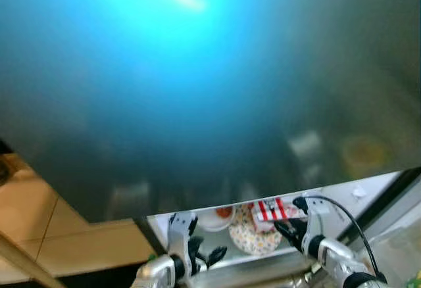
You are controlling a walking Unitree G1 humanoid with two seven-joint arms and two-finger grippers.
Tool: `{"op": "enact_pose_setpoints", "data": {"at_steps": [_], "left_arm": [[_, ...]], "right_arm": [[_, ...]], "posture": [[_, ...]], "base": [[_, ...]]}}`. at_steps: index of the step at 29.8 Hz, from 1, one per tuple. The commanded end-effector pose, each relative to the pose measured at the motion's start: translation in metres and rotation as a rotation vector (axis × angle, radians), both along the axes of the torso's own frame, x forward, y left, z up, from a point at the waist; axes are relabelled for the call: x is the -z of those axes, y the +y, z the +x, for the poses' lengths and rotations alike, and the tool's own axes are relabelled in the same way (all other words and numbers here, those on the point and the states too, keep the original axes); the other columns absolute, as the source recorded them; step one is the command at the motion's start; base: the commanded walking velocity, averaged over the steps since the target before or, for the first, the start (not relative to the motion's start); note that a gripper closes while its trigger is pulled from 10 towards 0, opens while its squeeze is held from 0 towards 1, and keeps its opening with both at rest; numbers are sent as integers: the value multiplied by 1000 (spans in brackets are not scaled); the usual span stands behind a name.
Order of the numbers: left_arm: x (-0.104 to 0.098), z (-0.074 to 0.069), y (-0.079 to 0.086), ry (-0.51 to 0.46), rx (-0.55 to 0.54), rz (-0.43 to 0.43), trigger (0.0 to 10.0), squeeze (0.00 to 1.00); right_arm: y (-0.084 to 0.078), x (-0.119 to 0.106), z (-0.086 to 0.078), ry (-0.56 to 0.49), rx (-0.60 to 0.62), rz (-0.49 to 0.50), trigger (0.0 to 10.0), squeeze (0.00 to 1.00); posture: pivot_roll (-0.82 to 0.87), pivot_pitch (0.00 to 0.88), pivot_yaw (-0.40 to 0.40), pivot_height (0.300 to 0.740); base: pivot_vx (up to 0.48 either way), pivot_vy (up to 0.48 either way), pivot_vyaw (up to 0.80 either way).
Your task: Restocking fridge
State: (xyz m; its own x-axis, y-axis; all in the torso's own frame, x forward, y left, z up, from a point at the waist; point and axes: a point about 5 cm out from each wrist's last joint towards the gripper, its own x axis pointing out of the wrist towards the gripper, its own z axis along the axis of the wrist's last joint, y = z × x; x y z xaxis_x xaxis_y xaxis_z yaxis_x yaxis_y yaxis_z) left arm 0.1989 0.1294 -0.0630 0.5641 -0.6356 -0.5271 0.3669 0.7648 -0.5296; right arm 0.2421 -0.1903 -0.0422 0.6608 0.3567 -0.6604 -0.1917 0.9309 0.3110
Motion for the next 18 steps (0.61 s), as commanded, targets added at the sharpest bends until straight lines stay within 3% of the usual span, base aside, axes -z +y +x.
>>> {"op": "enact_pose_setpoints", "data": {"at_steps": [1,2,3,9,14,16,17,18], "left_arm": [[15,-24,19,132,-112,37,10000,0],[15,-24,19,132,-112,37,10000,0],[21,-35,24,181,-124,63,10000,0],[23,-39,26,182,-98,87,10000,0],[16,-24,29,111,-90,121,10000,0],[6,-3,30,21,-41,207,10000,0],[6,-3,30,21,-41,207,10000,0],[-1,12,27,-36,0,265,10000,0]], "right_arm": [[-6,5,-8,26,32,-19,10000,0],[-6,5,-8,26,32,-19,10000,0],[-9,7,-11,34,47,-28,10000,0],[-12,8,-13,43,67,-39,10000,0],[-12,9,-14,44,73,-47,10000,0],[-13,9,-14,46,75,-56,10000,0],[-13,9,-14,46,75,-56,10000,0],[-12,10,-15,44,69,-55,10000,0]], "posture": [[-50,0,30,722],[-50,0,30,722],[-50,0,30,732],[-48,0,34,740],[-46,0,36,740],[-46,0,36,740],[-46,0,36,740],[-46,0,36,740]], "base": [[0,0,0],[0,0,0],[0,0,0],[0,0,0],[0,0,0],[0,0,0],[0,0,0],[0,0,0]]}}
